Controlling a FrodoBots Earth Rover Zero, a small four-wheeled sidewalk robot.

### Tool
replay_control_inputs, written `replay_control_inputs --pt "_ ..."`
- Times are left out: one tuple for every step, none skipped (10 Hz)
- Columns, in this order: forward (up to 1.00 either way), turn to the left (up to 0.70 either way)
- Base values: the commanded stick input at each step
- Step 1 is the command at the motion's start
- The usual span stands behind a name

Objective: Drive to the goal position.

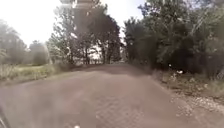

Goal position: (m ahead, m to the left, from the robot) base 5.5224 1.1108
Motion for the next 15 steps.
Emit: replay_control_inputs --pt "1.0 -0.14" --pt "1.0 -0.14" --pt "1.0 -0.05" --pt "1.0 -0.03" --pt "1.0 -0.03" --pt "1.0 -0.06" --pt "1.0 -0.1" --pt "1.0 -0.1" --pt "1.0 -0.05" --pt "1.0 -0.05" --pt "1.0 -0.04" --pt "1.0 -0.03" --pt "1.0 -0.03" --pt "1.0 -0.03" --pt "1.0 -0.03"
